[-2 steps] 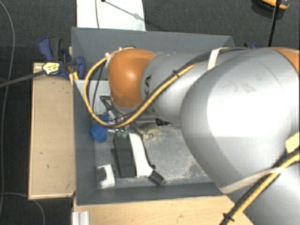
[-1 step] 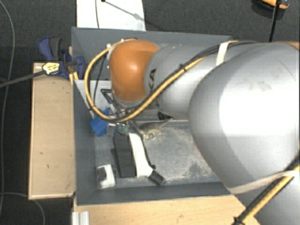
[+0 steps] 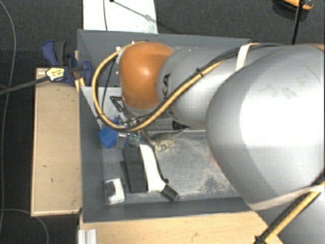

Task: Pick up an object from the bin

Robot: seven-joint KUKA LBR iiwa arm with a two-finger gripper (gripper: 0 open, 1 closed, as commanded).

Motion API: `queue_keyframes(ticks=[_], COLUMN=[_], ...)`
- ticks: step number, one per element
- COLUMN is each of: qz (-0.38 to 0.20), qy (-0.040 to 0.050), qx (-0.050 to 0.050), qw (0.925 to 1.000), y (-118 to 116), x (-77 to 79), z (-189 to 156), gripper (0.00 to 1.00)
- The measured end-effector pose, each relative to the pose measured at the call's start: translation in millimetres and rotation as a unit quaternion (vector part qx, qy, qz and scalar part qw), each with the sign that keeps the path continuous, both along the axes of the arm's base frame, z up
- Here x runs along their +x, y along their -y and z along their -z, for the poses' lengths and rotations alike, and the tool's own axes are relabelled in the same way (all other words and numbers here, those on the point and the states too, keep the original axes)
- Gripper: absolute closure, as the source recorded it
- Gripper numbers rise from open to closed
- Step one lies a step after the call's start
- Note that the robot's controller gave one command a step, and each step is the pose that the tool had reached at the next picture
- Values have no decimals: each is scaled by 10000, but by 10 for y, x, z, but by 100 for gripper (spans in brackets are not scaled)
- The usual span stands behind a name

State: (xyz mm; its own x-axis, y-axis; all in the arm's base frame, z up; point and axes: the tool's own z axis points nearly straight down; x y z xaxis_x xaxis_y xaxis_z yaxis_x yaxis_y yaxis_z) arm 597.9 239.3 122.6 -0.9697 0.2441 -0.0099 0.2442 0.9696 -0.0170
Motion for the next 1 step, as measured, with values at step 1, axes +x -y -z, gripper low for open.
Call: queue_keyframes(ticks=[1], qz=[-2], qy=[83], qx=[37], qw=[10000], y=[-14], x=[27], z=[-488], gripper=[100])
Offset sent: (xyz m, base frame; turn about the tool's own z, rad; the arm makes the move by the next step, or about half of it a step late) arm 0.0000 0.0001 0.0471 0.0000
